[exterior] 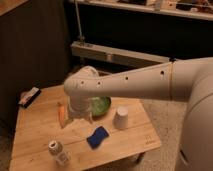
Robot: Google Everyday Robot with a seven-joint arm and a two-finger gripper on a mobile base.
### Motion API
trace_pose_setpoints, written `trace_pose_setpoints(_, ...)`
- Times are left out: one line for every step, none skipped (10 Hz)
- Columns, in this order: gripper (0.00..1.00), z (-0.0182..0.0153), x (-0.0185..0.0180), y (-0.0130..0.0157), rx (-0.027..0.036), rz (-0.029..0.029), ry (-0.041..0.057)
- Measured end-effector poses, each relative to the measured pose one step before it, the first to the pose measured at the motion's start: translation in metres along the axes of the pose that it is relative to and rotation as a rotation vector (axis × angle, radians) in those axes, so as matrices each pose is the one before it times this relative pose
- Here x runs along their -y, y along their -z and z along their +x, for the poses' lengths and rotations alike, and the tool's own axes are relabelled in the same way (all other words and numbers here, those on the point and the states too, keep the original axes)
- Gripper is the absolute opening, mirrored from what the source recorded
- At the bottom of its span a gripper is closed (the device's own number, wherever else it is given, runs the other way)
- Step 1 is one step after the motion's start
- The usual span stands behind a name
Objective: Place the bottle in the ceramic bowl
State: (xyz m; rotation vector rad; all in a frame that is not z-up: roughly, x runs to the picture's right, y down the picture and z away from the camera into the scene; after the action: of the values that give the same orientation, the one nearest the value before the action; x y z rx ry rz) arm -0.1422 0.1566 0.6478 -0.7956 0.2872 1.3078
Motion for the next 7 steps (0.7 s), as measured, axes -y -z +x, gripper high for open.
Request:
trace_pose_setpoints(0.74, 0.01756, -0.01592, -0.00175, -0.00251, -0.03093, 0.04655)
trace_pose_setpoints(0.74, 0.00772, -0.00777, 0.00024, -0.00266, -0.03139, 0.02608)
trace_pose_setpoints(0.74, 0.00442, -0.0066, 0.00164, -0.00328, -0.03863, 0.01994)
trace_pose_setpoints(0.74, 0.00281, -0.00713, 0.00401, -0.00151, -0.0309, 0.02322)
trace_pose_setpoints(0.74, 0.00217, -0.01079, 0.00169, -0.00313, -0.01184, 0.02777)
trace_pose_setpoints(0.74, 0.00243, -0.01144, 0.0008, -0.00494, -0.00886, 0.0246)
trace_pose_setpoints(0.74, -0.00053, -0.00511, -0.0004, -0.00642, -0.00473, 0.01527)
